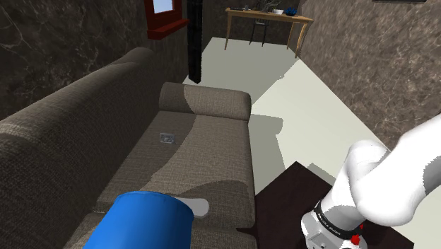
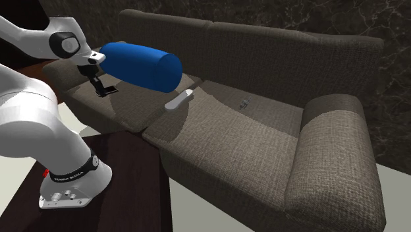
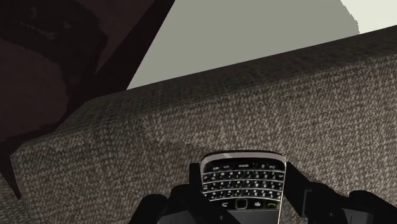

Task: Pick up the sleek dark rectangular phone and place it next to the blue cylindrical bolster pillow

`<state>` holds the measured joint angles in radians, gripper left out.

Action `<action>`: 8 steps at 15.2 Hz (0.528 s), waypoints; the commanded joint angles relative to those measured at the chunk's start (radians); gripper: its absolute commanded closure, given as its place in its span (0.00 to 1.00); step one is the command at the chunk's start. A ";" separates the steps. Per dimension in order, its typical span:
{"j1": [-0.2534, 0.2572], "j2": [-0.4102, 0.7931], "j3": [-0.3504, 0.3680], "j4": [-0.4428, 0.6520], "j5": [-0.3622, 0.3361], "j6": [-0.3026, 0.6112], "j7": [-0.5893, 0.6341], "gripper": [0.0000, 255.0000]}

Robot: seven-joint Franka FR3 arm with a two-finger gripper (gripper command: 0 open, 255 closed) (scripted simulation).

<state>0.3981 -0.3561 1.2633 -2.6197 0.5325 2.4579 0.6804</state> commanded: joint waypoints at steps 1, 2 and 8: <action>-0.041 0.032 0.045 -0.008 -0.017 0.041 0.012 1.00; -0.069 0.050 0.075 -0.011 -0.029 0.062 0.021 1.00; -0.362 0.151 0.372 -0.028 -0.120 0.189 0.089 1.00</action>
<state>0.0954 -0.2185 1.5762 -2.6423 0.4243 2.6247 0.7612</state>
